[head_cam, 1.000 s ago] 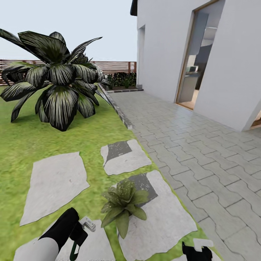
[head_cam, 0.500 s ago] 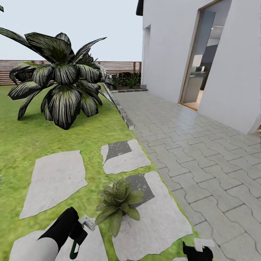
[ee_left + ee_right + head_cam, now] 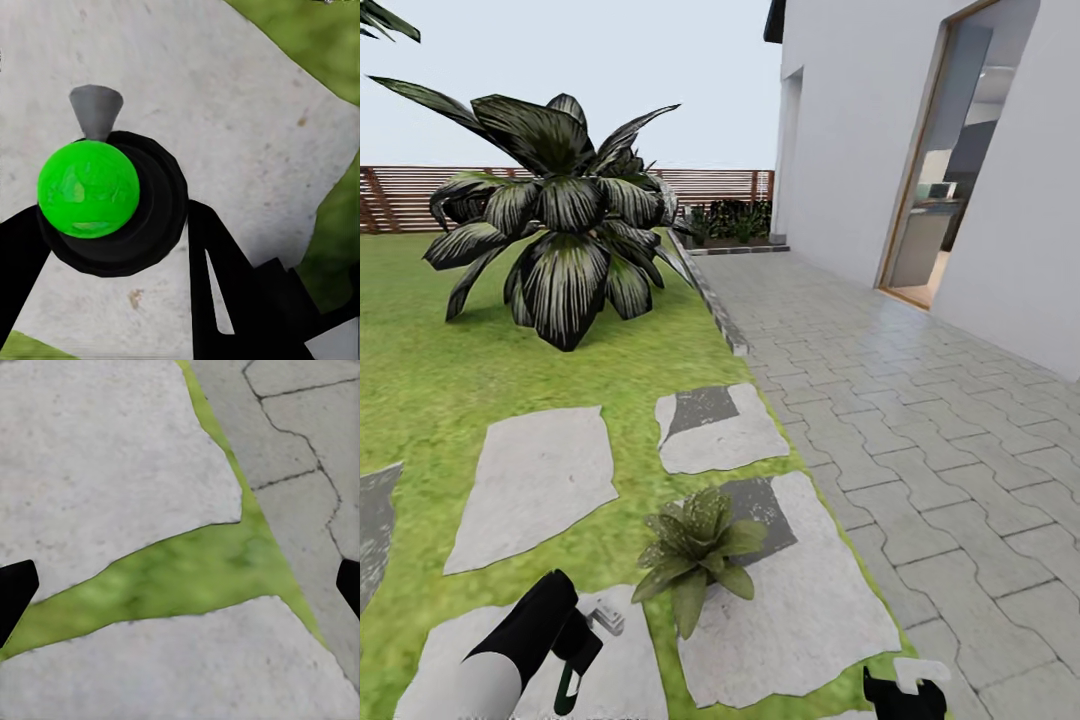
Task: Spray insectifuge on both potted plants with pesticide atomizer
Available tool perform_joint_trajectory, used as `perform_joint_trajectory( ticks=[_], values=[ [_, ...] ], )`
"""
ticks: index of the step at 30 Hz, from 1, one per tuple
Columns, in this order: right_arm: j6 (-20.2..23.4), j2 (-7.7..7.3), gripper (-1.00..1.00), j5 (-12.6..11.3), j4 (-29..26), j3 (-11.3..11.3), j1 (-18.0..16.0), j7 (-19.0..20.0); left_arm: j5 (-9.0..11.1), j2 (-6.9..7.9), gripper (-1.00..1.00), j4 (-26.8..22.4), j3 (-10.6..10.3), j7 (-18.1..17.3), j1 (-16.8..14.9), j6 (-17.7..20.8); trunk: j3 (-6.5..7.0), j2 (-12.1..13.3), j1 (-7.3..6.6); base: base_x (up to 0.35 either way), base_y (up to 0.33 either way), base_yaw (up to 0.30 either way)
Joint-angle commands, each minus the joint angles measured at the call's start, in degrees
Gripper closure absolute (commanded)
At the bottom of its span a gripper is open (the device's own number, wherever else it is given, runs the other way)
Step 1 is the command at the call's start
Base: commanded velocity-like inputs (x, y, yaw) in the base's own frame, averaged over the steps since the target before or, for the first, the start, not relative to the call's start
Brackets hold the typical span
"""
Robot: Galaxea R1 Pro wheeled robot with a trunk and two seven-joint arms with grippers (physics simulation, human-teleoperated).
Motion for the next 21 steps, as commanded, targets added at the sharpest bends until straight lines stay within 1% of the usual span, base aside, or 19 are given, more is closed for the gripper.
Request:
perform_joint_trajectory(
  ticks=[1,5,8,9,12,14,15,17,21],
  values=[
    [-0.22,-0.03,-1.00,0.60,0.10,-0.34,-0.05,-0.22,-0.61,-0.12,1.00,0.00,0.15,-0.61,-0.26,0.21,-0.05,-0.02,-0.01,0.000,0.000,0.116],
    [-0.22,-0.09,-1.00,0.60,0.10,-0.34,-0.05,-0.23,-0.80,-0.34,1.00,0.06,-0.20,-0.99,-1.34,1.07,-0.05,-0.02,-0.01,0.000,0.000,0.028],
    [-0.22,-0.09,-1.00,0.60,0.12,-0.34,-0.05,-0.23,-0.90,-0.44,1.00,0.14,-0.27,-2.05,-3.06,1.32,-0.05,-0.02,-0.01,0.000,0.000,0.003],
    [-0.22,-0.09,-1.00,0.60,0.13,-0.34,-0.05,-0.23,-0.99,-0.46,1.00,0.13,-0.32,-2.64,-3.41,1.37,-0.05,-0.02,-0.01,0.000,0.000,0.001],
    [-0.22,-0.09,-1.00,0.63,0.18,-0.34,-0.05,-0.23,-1.37,-0.50,1.00,0.06,-0.74,-6.50,-5.07,1.38,-0.05,-0.02,-0.01,0.000,0.000,0.000],
    [-0.22,-0.09,-1.00,0.61,0.18,-0.34,-0.05,-0.23,-1.92,-0.42,1.00,0.12,-2.39,-8.31,-5.52,1.37,-0.05,-0.02,-0.01,0.000,0.000,0.000],
    [-0.22,-0.09,-1.00,0.61,0.18,-0.34,-0.05,-0.23,-2.27,-0.31,1.00,0.17,-3.99,-8.86,-5.54,1.37,-0.05,-0.02,-0.01,0.000,0.000,0.000],
    [-0.22,-0.09,-1.00,0.60,0.18,-0.34,-0.05,-0.23,-2.58,-0.29,1.00,0.22,-6.06,-9.30,-5.42,1.43,-0.05,-0.02,-0.01,0.000,0.000,0.000],
    [-0.22,-0.09,-1.00,0.60,0.19,-0.32,-0.05,-0.16,-3.00,-0.27,1.00,0.18,-6.96,-9.41,-5.19,2.75,-0.05,-0.02,-0.01,0.002,0.000,0.000]
  ],
)
